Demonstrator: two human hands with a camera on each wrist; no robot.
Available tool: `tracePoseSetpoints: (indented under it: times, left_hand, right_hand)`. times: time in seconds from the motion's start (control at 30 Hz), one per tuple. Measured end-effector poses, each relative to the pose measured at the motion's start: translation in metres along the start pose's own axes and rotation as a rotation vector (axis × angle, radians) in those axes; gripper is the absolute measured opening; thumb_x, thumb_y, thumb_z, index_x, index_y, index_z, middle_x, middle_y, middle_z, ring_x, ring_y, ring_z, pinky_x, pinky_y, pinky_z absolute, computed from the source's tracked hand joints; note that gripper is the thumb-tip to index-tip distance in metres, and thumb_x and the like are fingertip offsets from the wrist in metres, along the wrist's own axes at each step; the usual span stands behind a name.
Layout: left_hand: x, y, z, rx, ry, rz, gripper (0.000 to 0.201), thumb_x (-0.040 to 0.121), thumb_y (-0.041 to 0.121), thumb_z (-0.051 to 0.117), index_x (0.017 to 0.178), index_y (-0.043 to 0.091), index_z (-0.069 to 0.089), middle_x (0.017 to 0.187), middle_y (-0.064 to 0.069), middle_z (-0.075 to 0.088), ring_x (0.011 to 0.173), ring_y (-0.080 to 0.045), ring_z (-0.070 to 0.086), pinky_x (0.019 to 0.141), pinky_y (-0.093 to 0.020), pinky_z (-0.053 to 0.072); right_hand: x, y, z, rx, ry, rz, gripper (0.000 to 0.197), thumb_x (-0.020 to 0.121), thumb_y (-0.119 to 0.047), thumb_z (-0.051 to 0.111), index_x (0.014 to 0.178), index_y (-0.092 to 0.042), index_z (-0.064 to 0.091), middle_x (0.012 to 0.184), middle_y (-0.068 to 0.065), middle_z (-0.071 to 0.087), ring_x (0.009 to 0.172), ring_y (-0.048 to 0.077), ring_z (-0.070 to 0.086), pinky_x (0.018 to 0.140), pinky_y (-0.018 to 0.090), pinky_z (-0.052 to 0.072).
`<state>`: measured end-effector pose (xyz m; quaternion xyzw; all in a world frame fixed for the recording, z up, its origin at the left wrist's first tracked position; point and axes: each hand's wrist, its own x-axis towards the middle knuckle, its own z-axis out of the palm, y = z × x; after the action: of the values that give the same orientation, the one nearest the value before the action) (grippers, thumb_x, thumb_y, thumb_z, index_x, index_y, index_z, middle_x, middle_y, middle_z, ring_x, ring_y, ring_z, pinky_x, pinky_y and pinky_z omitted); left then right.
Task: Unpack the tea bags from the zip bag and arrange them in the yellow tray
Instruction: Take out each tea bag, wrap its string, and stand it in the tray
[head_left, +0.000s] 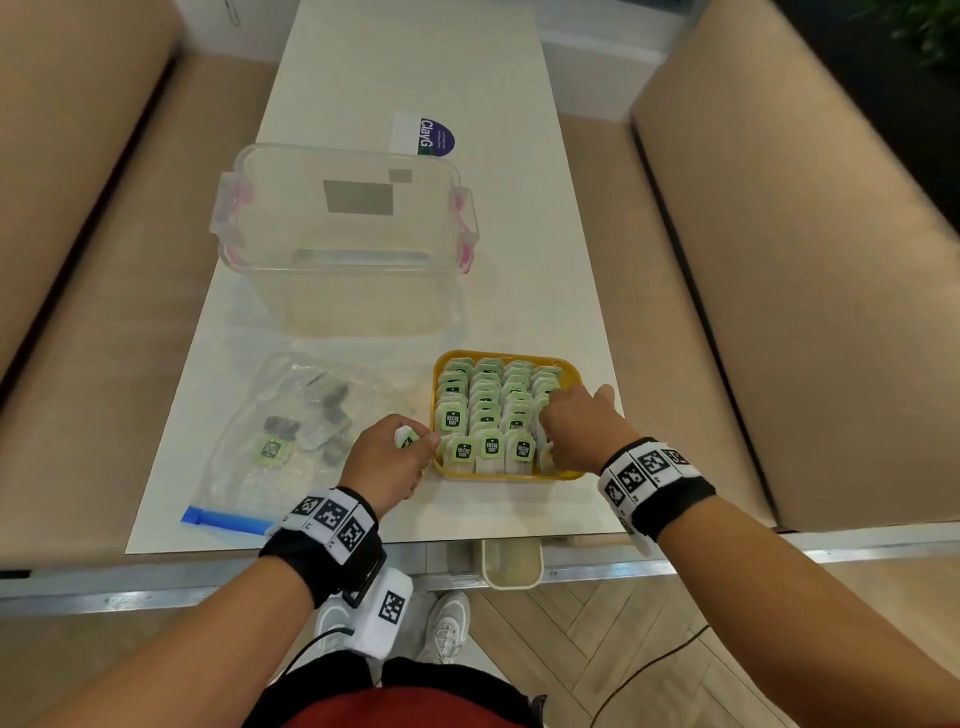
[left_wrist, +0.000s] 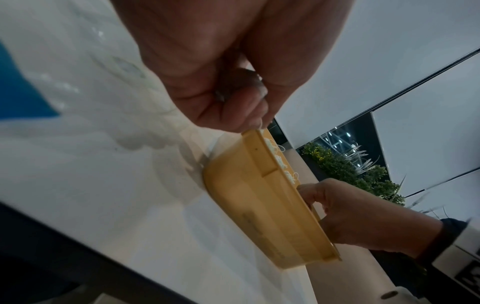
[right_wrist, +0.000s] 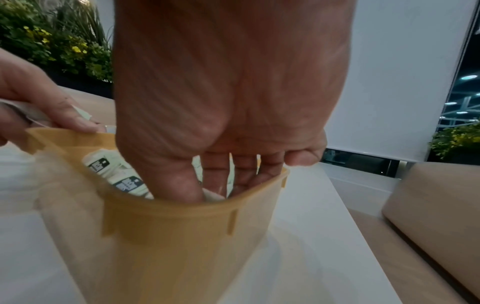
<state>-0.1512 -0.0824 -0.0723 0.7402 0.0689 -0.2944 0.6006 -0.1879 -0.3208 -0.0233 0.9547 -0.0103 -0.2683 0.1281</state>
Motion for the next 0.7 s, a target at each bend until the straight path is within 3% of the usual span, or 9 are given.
tracePoseSetpoints:
  times: [0.13,0.27,0.37,0.7]
  left_hand:
    - [0.000,-0.001,0.001,-0.019,0.001,-0.008,0.008,0.094,0.017,0.068,0.094,0.010,0.063,0.061,-0.006,0.060,0.047,-0.018,0.043,0.046,-0.025,0.035]
    - [0.000,-0.001,0.002,-0.018,0.008,-0.009,0.007,0.094,0.017,0.067,0.093,0.011,0.063,0.060,-0.005,0.062,0.047,-0.018,0.044,0.046,-0.026,0.035]
    - [0.000,0.000,0.002,-0.017,0.016,-0.005,0.007,0.094,0.016,0.067,0.092,0.011,0.063,0.061,-0.006,0.062,0.048,-0.020,0.044,0.046,-0.025,0.035]
    - [-0.004,0.004,0.002,-0.024,0.011,-0.021,0.005,0.095,0.012,0.065,0.094,0.009,0.062,0.061,-0.007,0.060,0.045,-0.017,0.042,0.045,-0.024,0.033]
  right_hand:
    - [-0.001,0.002,0.005,-0.022,0.050,0.000,0.017,0.076,-0.023,0.061,0.090,-0.021,0.052,0.114,0.005,0.045,0.114,0.030,0.037,0.092,0.050,0.032]
    - [0.001,0.001,0.013,-0.088,0.118,0.001,0.040,0.073,-0.036,0.069,0.107,-0.019,0.056,0.121,0.006,0.043,0.114,0.030,0.038,0.091,0.049,0.033]
    - [0.003,-0.002,0.017,-0.112,0.141,0.005,0.048,0.071,-0.039,0.070,0.112,-0.019,0.055,0.122,0.006,0.043,0.113,0.030,0.039,0.089,0.048,0.033]
    - [-0.002,-0.002,0.018,-0.041,0.185,0.000,0.030,0.078,-0.035,0.056,0.103,-0.021,0.062,0.118,0.006,0.045,0.111,0.031,0.037,0.088,0.048,0.029]
